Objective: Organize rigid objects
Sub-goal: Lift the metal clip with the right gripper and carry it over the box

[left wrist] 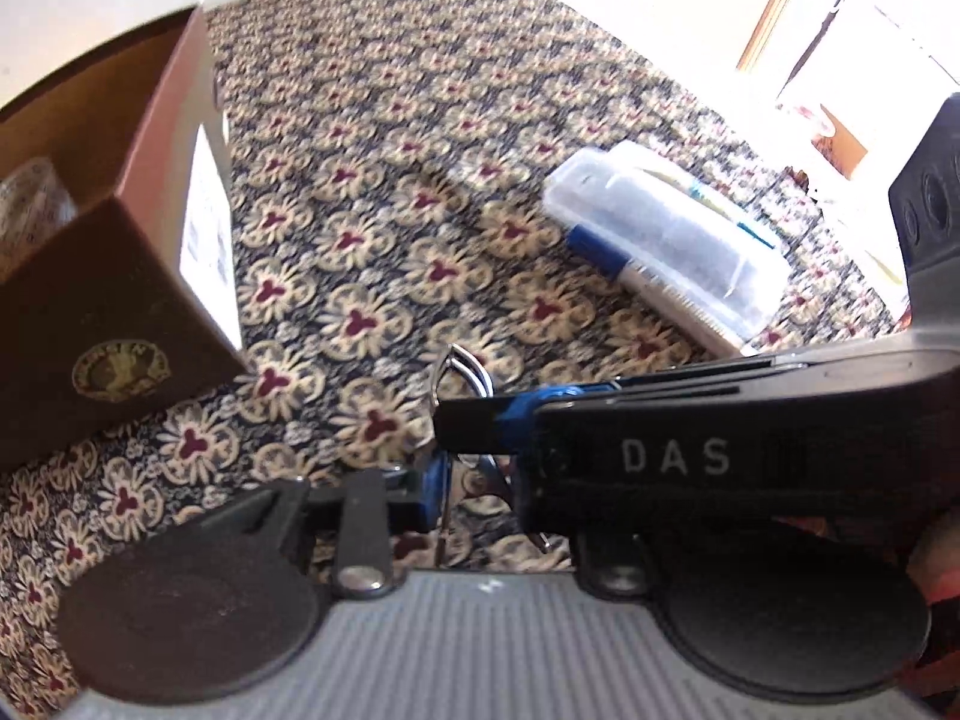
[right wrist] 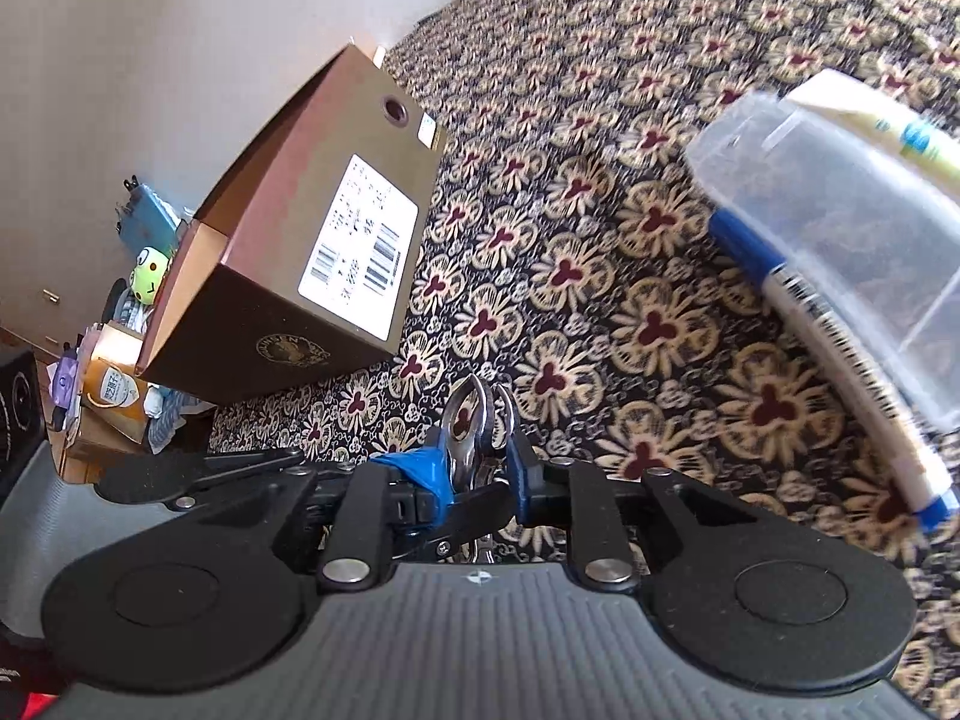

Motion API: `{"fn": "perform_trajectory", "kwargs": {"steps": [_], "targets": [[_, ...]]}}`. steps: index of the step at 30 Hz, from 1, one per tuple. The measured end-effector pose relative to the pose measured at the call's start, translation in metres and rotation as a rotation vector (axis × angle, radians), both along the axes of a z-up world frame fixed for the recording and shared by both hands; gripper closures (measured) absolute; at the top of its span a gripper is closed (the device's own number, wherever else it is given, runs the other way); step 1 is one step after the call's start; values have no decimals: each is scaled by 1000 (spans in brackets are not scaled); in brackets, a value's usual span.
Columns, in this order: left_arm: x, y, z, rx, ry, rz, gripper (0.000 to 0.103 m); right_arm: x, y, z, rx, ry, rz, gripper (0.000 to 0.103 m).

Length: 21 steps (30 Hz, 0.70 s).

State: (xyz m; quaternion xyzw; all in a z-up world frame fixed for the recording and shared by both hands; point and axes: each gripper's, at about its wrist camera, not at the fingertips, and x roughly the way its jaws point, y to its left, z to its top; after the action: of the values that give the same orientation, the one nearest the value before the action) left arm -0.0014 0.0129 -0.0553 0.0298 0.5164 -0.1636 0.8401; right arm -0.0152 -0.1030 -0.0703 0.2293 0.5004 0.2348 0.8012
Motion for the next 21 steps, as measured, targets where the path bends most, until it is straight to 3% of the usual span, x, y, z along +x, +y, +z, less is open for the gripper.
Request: {"fn": "perform_trajectory", "kwargs": {"steps": [12, 21], "targets": [[6, -22, 69, -50, -204, 14, 89, 3, -28, 68, -11, -204, -9, 101], [39, 25, 147, -3, -380, 60, 89, 44, 17, 135, 35, -403, 44, 101]]}}
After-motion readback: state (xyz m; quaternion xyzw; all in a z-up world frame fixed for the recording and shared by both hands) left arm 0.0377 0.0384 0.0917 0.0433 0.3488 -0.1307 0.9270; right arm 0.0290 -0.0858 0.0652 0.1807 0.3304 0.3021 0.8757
